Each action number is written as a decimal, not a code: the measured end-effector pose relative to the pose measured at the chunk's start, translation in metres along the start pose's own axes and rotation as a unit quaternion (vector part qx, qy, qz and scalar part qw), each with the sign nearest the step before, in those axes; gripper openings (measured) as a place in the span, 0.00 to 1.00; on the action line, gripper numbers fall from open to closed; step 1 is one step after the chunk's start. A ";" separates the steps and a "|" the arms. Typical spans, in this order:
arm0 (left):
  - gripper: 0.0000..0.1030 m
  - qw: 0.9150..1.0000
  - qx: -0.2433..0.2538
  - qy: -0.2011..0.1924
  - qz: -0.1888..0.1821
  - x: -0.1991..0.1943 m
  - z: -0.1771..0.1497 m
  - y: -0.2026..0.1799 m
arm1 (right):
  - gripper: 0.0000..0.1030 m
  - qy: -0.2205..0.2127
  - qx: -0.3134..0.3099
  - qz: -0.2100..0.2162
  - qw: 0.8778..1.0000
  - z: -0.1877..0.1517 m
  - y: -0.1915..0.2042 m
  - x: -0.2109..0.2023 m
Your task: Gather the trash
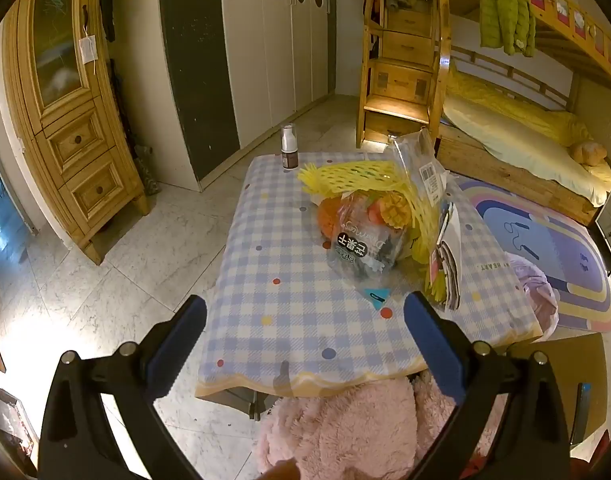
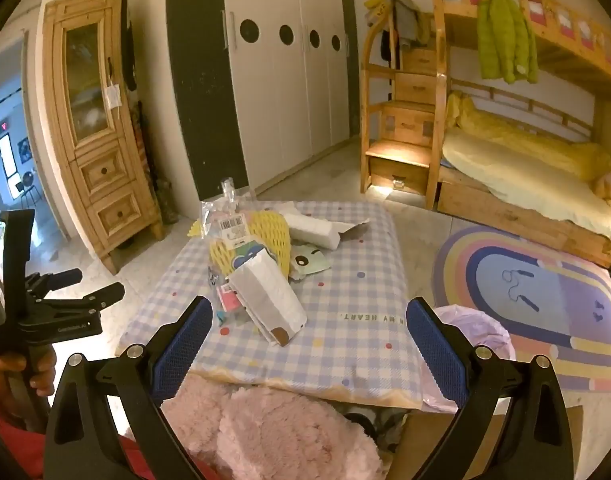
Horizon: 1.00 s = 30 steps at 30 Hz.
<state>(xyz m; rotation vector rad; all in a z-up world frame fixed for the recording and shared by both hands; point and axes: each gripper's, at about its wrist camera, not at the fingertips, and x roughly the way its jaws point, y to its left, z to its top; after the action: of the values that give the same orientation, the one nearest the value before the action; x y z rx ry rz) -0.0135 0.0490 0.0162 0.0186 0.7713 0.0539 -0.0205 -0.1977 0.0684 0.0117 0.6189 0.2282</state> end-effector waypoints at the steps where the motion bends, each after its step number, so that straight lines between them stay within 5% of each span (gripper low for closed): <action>1: 0.93 1.000 -0.001 0.000 0.000 0.000 0.000 0.000 | 0.94 0.000 0.000 0.000 1.000 0.000 -0.001 -0.001; 30: 0.93 1.000 -0.001 0.001 0.000 0.001 0.000 -0.001 | 0.94 -0.009 0.004 0.000 1.000 0.003 0.002 0.001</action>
<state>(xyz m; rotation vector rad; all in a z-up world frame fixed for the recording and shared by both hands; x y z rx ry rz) -0.0131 0.0482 0.0159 0.0174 0.7736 0.0545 -0.0185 -0.1950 0.0700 0.0207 0.6027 0.2256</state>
